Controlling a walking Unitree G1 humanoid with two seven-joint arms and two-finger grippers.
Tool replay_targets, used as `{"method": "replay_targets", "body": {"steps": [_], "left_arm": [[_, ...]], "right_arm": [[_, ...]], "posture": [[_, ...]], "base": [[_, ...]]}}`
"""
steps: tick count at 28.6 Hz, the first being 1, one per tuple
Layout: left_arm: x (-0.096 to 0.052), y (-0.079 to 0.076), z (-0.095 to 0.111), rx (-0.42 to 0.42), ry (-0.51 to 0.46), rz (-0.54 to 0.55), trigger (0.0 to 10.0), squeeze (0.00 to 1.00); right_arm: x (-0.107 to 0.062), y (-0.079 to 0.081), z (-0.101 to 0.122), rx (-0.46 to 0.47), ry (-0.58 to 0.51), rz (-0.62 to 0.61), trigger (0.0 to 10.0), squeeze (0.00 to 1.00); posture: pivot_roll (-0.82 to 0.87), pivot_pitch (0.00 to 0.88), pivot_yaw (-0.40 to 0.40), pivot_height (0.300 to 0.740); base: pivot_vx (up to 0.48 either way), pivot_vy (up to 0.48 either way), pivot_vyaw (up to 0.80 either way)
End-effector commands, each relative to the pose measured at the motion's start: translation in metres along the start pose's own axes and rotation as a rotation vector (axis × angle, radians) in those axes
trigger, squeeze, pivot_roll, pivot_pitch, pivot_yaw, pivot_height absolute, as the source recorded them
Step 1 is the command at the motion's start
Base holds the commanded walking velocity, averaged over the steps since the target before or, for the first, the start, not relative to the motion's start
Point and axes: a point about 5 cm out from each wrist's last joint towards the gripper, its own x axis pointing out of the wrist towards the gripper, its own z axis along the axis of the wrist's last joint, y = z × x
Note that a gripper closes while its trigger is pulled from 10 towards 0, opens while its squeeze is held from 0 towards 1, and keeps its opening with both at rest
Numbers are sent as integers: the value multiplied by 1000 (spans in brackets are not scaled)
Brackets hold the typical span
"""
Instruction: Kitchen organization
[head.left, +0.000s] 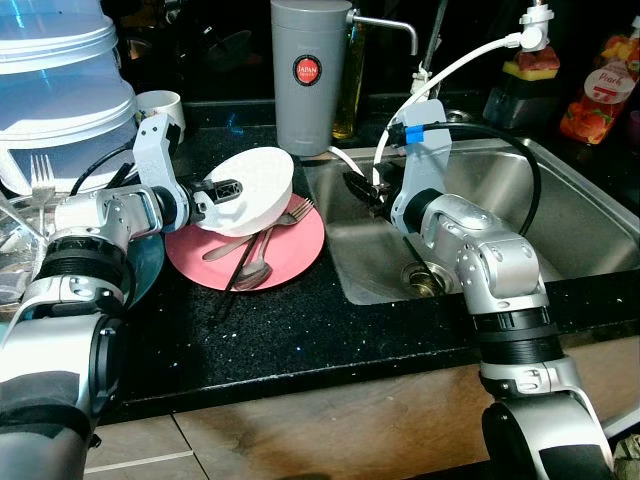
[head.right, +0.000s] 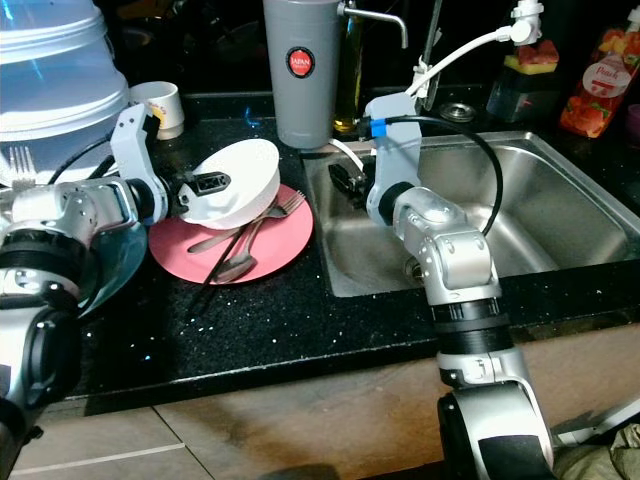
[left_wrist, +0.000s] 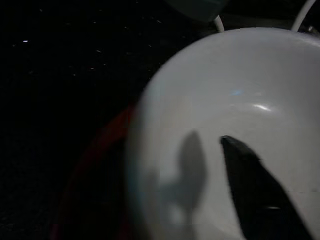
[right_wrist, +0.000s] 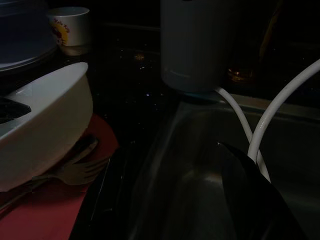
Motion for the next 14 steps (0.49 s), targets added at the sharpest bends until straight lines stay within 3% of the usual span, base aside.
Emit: {"method": "replay_targets", "body": {"steps": [1,14], "left_arm": [[-1,2,-1,12,11,5,0,0],[-7,0,19,100,-64,12,0,0]], "right_arm": [[-1,0,2,8,-6,9,10000,0],[0,1,7,1,-18,16,10000,0]], "posture": [[20,91,-15,740],[20,86,-21,740]], "base": [[0,0,0],[0,0,0]]}}
